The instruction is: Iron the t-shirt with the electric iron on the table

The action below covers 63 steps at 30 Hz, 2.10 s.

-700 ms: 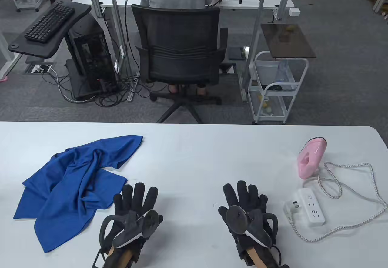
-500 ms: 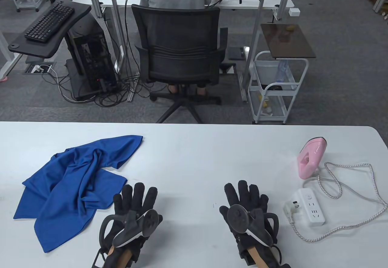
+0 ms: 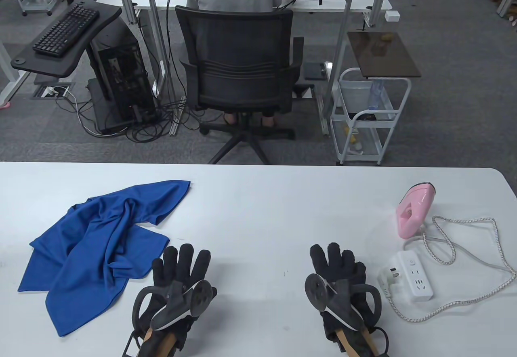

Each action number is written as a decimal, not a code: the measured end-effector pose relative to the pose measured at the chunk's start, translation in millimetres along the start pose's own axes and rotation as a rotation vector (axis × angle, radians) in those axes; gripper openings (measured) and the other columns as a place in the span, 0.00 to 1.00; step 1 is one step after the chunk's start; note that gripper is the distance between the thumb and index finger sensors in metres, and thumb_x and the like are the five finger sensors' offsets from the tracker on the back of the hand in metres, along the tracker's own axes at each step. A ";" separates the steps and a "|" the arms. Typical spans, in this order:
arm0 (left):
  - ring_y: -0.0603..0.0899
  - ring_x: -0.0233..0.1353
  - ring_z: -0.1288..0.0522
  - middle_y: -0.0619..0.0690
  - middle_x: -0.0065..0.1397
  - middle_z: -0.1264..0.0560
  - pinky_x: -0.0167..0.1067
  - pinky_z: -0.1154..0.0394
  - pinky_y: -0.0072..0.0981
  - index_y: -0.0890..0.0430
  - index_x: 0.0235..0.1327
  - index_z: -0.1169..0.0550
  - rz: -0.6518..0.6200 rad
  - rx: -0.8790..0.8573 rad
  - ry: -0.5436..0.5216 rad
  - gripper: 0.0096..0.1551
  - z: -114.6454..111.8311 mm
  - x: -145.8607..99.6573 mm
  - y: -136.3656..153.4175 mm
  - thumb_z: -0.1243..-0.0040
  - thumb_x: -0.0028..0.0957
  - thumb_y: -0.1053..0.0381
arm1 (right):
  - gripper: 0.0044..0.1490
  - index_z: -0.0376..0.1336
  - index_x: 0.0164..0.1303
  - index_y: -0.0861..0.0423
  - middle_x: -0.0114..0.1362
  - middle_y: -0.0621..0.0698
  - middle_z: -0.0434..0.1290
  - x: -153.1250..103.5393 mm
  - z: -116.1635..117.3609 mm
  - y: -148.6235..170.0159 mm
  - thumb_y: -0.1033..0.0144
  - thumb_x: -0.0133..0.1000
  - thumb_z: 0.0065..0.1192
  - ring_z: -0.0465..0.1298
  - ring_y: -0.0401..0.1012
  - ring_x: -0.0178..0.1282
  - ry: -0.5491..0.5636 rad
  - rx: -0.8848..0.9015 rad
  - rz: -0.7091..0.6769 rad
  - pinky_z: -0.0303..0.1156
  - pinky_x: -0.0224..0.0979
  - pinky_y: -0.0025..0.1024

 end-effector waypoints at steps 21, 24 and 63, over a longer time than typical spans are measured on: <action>0.78 0.82 0.57 0.62 0.86 0.61 0.73 0.55 0.72 0.46 0.82 0.61 -0.020 0.010 0.088 0.51 -15.2 2.9 -6.0 0.60 0.50 0.30 | 0.39 0.55 0.81 0.46 0.87 0.61 0.52 25.1 81.1 91.5 0.54 0.57 0.61 0.76 0.58 0.68 -0.404 -0.076 0.274 0.73 0.65 0.56; 0.78 0.82 0.57 0.62 0.86 0.61 0.73 0.55 0.72 0.46 0.81 0.61 -0.026 0.010 0.105 0.51 -18.5 3.5 -6.9 0.60 0.50 0.30 | 0.40 0.57 0.81 0.50 0.87 0.63 0.51 26.2 80.9 94.7 0.55 0.57 0.62 0.77 0.59 0.66 -0.419 -0.026 0.277 0.75 0.65 0.55; 0.78 0.82 0.57 0.62 0.86 0.61 0.73 0.54 0.72 0.46 0.81 0.62 -0.028 -0.018 0.120 0.52 -23.0 6.4 -2.1 0.60 0.50 0.30 | 0.33 0.66 0.73 0.49 0.75 0.61 0.72 11.8 38.8 197.8 0.69 0.53 0.63 0.82 0.53 0.60 -0.278 0.117 0.475 0.78 0.62 0.50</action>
Point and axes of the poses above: the tracker on the back of each hand, its own y axis roughly to the little-finger side, its own x axis roughly from the wrist to the fingertips, z = x × y, the point moved 4 cm from there along x, roughly from the wrist to the fingertips
